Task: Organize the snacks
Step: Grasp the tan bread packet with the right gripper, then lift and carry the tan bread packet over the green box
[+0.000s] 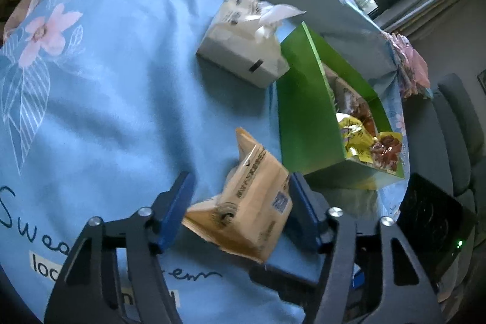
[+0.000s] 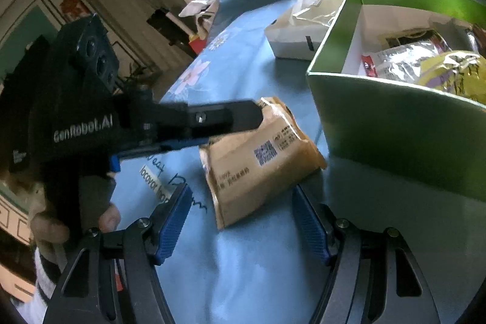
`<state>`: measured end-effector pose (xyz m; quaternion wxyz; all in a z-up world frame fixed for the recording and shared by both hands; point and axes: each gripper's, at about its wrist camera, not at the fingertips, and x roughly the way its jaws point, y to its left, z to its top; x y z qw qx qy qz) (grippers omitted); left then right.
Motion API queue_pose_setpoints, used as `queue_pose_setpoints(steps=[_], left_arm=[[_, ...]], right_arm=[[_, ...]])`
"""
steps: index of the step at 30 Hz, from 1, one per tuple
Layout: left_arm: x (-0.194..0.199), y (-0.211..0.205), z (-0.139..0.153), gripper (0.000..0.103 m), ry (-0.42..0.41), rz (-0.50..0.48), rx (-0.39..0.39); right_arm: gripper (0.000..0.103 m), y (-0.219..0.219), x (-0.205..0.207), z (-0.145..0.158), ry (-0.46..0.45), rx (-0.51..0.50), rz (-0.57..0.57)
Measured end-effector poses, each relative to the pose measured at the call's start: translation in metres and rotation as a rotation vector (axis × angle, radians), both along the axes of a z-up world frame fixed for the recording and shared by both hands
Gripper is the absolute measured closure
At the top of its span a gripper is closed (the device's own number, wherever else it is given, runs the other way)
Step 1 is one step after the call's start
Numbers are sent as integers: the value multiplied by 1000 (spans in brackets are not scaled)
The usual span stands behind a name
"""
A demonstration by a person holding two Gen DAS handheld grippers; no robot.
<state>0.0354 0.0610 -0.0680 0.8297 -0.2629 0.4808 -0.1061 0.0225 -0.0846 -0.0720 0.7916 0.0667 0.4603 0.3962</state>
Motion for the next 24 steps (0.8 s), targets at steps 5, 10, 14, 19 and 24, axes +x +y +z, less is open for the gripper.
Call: queue_pose_setpoints(steps=[5, 10, 14, 19, 24], left_arm=[[-4, 3, -6, 57, 34, -8, -17], [-15, -4, 2, 58, 28, -26, 27], [-25, -6, 7, 58, 26, -34, 37], [-46, -16, 20, 58, -13, -54, 66], [-60, -29, 34, 58, -60, -74, 81]], right_arm=[[50, -1, 5, -2, -16, -21, 10], [59, 2, -1, 0, -31, -30, 45], [60, 0, -11, 3, -42, -15, 50], [60, -3, -24, 11, -59, 9, 65], [60, -16, -36, 23, -84, 31, 57]])
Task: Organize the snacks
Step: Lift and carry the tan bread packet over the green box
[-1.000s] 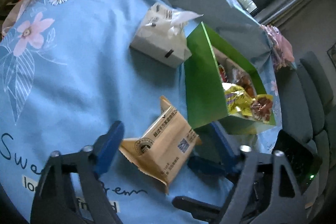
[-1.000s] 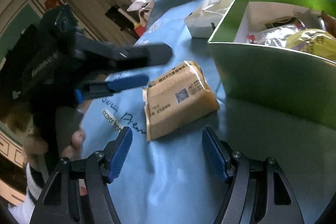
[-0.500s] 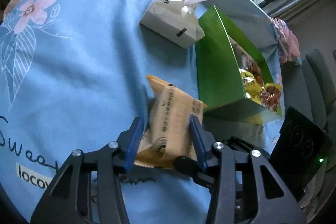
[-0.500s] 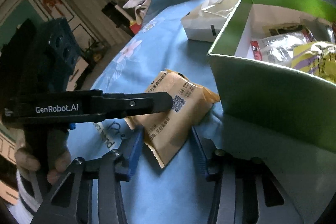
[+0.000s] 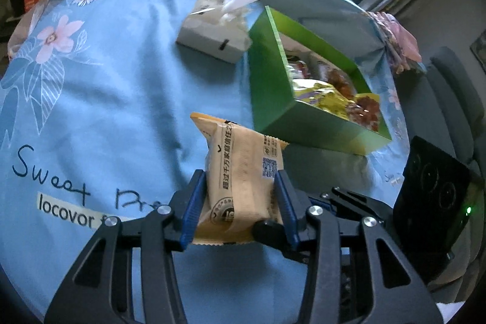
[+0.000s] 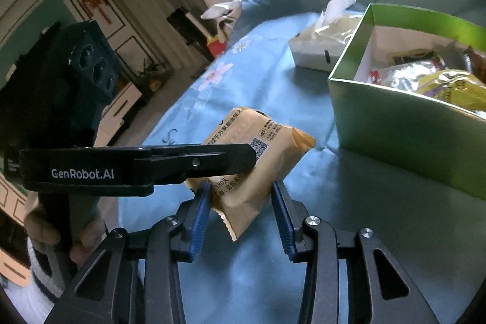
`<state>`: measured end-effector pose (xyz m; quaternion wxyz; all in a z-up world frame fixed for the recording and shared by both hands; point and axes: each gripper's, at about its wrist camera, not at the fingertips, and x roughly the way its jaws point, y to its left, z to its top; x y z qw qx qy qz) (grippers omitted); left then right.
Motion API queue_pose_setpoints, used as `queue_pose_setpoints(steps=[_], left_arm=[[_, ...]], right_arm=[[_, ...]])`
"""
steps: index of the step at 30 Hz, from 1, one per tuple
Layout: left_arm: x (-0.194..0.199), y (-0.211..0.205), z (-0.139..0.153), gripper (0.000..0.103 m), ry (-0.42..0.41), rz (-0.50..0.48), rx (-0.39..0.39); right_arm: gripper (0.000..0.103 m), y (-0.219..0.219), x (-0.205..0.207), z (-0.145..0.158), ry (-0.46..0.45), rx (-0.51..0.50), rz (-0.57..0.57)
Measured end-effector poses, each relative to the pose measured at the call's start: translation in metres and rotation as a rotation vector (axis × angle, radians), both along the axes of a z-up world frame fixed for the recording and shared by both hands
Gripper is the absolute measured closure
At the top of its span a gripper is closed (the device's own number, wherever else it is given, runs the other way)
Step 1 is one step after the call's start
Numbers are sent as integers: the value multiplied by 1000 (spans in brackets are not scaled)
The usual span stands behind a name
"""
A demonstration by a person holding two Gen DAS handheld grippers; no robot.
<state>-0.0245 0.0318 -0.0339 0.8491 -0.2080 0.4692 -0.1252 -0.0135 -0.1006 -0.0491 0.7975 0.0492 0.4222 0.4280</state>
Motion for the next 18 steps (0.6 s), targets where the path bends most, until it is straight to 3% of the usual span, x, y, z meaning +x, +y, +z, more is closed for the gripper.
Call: queue_pose_setpoints(steps=[7, 18], left_arm=[[-10, -24, 19, 58, -73, -37, 11], [25, -64, 47, 58, -156, -97, 9]], right_arm=[[60, -24, -15, 22, -54, 18, -18], [60, -65, -5, 54, -138, 29, -96]])
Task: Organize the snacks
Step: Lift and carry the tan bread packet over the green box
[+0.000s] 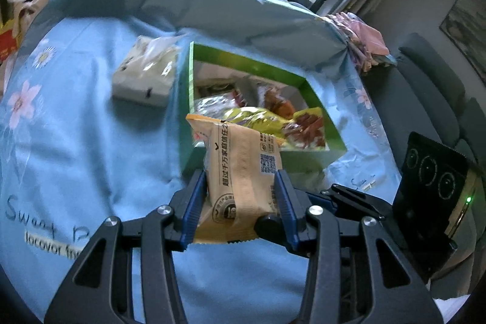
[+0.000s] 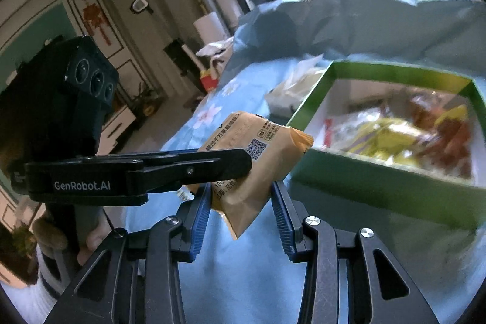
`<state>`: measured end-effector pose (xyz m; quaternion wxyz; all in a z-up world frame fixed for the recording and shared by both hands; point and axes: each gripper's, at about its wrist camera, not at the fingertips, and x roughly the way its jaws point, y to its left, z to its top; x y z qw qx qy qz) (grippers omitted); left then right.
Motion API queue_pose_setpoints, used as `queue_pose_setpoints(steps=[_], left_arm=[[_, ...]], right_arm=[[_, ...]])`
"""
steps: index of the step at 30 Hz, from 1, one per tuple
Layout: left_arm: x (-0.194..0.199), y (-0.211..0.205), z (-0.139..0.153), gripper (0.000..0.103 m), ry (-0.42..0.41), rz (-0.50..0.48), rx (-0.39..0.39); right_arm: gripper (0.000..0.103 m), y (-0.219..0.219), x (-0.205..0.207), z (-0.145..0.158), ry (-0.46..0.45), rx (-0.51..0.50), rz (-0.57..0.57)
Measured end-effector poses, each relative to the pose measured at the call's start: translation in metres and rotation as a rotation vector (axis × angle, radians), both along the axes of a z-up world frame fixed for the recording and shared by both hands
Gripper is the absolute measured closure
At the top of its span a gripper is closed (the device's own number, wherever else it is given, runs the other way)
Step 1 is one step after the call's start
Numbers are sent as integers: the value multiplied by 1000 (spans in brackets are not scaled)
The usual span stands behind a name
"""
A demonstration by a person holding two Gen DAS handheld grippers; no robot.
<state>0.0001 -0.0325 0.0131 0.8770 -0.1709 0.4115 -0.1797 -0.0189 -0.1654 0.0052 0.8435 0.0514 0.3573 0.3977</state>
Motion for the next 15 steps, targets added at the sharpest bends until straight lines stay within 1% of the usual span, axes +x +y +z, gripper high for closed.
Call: queue_pose_setpoints(steps=[6, 15], left_arm=[[33, -20, 9, 58, -34, -33, 7], [80, -40, 8, 58, -40, -55, -7]], right_arm=[[61, -21, 23, 13, -41, 4, -53], [61, -39, 61, 18, -83, -26, -94]])
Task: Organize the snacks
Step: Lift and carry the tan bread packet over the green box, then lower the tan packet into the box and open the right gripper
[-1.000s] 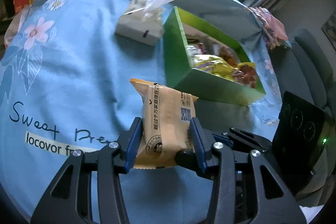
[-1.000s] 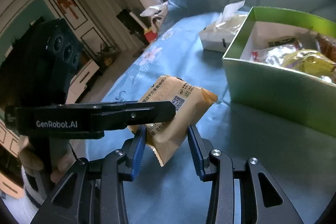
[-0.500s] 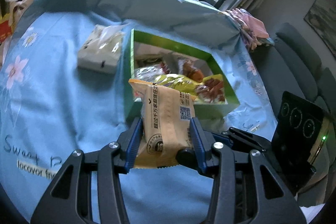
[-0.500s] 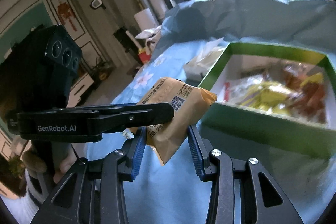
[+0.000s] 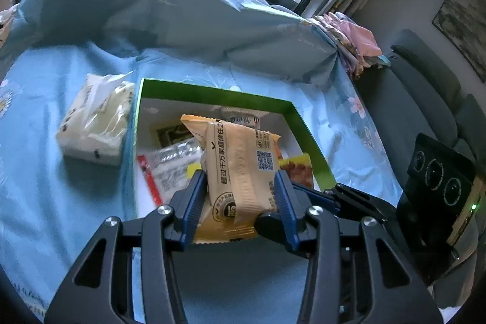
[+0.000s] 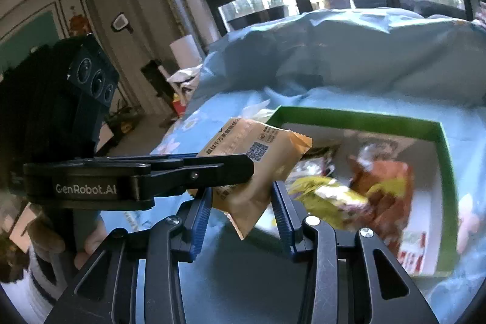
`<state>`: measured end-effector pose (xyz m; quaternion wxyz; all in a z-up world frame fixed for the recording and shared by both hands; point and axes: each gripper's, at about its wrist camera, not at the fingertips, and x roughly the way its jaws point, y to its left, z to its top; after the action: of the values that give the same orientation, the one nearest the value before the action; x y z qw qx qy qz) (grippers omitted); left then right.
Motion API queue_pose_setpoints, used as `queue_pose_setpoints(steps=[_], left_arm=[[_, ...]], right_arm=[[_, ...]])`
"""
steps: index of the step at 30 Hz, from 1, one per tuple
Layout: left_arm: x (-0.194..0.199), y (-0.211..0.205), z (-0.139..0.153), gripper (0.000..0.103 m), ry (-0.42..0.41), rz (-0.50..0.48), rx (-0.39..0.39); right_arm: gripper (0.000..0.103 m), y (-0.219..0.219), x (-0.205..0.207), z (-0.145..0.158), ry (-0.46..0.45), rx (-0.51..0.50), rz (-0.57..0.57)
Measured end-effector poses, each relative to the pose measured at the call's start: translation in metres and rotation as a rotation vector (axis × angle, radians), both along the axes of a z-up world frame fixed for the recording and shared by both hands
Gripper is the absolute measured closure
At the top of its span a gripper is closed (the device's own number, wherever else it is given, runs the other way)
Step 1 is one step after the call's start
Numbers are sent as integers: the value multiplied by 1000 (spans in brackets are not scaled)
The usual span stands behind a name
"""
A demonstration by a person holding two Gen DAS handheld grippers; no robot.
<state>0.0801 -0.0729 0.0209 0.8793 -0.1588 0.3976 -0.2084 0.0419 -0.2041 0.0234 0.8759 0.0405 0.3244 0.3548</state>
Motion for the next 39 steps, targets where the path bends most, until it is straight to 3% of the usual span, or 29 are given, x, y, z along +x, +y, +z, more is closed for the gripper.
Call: queue_pose_setpoints(steps=[11, 22, 30, 34, 36, 39], left_arm=[[37, -23, -21, 58, 40, -27, -24], [50, -20, -32, 58, 80, -4, -36], [52, -24, -35, 58, 80, 15, 5], [50, -28, -31, 49, 58, 39, 76], [47, -28, -27, 32, 40, 56, 104], [41, -26, -21, 28, 11, 71, 131]], right_arm=[[61, -21, 46, -23, 69, -30, -40], [61, -17, 54, -28, 57, -79, -57], [61, -18, 59, -33, 75, -90, -70], [61, -19, 60, -34, 77, -104, -92], [61, -21, 59, -32, 73, -108, -105], [61, -25, 56, -27, 58, -113, -122]])
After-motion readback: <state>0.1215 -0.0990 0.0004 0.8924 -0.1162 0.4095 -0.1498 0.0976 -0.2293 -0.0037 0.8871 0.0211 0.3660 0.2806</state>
